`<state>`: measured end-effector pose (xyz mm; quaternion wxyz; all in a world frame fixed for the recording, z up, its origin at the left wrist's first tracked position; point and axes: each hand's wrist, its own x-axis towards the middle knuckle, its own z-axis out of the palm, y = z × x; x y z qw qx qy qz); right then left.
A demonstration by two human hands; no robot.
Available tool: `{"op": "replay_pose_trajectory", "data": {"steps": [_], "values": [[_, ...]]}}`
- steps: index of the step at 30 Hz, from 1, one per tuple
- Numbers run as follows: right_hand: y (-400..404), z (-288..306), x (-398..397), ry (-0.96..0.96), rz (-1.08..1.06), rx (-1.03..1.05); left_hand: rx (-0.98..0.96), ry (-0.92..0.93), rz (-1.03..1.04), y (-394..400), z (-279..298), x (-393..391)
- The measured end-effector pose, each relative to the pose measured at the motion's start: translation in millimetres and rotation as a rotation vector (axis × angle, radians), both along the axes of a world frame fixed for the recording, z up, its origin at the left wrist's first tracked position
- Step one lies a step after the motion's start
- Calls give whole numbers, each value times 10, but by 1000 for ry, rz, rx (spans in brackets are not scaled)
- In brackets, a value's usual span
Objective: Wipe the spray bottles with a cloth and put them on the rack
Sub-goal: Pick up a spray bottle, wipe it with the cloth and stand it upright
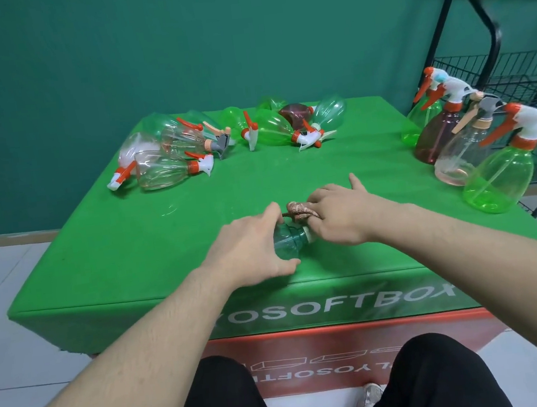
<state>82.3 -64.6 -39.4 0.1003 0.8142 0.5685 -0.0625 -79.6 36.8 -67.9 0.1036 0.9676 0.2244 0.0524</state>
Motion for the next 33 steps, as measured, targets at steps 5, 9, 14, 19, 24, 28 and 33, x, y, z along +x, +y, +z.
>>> {"op": "replay_pose_trajectory", "data": {"steps": [5,9,14,19,24,28,33], "values": [[-10,2,39,49,16,-1,23,-9,-18,2,-33,-5],[74,-76,61,86,68,13,32,-2,-22,-1,-15,18],[130,-151,146,238,87,136,39,23,-29,-1,1,46],[128,-198,258,349,-17,278,26,34,-19,-2,34,50],[126,-267,350,506,-160,505,-19,28,-14,11,31,31],[129,-309,346,653,-335,627,-37,27,-27,20,31,24],[101,-313,371,857,-608,742,-58,14,-62,82,24,16]]}}
